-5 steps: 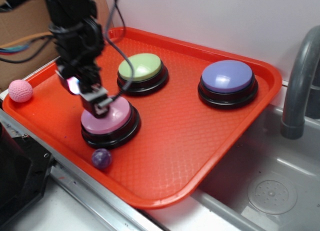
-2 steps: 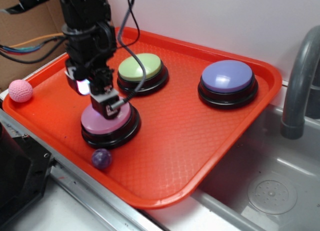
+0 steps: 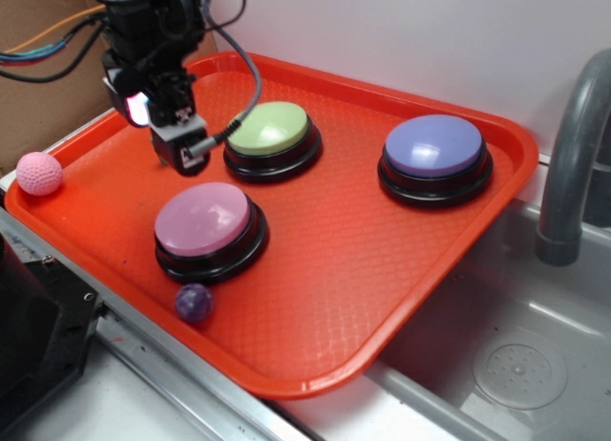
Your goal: Push the pink button.
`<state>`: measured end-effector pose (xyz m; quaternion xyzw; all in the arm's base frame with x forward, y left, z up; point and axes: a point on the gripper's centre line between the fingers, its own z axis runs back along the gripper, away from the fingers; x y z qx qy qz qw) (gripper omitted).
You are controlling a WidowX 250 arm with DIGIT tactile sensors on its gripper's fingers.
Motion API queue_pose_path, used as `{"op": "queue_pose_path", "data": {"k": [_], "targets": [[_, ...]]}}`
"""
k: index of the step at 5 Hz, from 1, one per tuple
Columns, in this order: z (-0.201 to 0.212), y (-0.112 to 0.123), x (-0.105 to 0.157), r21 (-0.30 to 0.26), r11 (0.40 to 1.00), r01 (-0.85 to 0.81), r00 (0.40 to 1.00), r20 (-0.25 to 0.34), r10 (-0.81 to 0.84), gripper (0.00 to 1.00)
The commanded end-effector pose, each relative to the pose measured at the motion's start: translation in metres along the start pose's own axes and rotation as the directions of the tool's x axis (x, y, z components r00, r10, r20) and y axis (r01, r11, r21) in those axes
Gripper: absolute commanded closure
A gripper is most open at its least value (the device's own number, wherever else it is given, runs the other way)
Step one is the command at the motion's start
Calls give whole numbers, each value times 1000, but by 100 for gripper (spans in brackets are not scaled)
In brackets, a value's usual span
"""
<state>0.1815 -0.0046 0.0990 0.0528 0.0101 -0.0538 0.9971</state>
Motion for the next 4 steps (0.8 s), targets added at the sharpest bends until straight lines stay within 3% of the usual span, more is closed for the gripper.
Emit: {"op": "queue_pose_path", "data": {"k": [1,4], "targets": [[35,-8,6,-42,998,46,999,25,-45,0],[55,-11,7,-97,992,86,994,69,-79,0]]}}
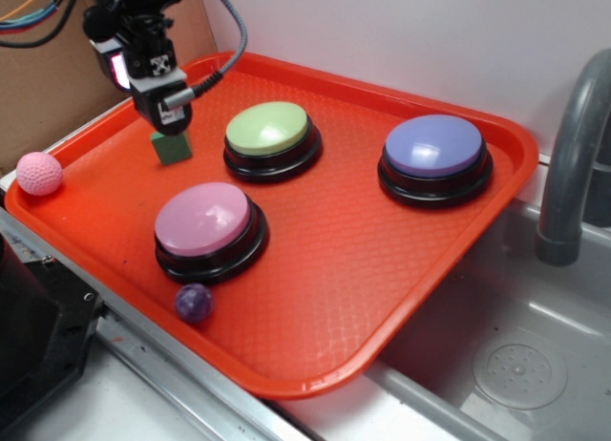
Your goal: Push the pink button.
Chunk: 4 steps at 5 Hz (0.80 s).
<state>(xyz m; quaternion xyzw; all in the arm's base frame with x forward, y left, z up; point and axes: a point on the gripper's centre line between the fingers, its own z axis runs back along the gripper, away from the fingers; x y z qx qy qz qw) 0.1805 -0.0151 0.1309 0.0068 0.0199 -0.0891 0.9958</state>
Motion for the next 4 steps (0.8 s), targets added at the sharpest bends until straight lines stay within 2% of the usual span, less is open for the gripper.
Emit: {"op": "queue_pose_path", "data": {"k": [1,2,4], "targets": [[25,-8,9,-6,1000,13,995,104,-13,0],[34,-10,10,16,1000,13,997,76,-14,0],[52,-10,2,43,999,-1,996,85,-3,0]]}}
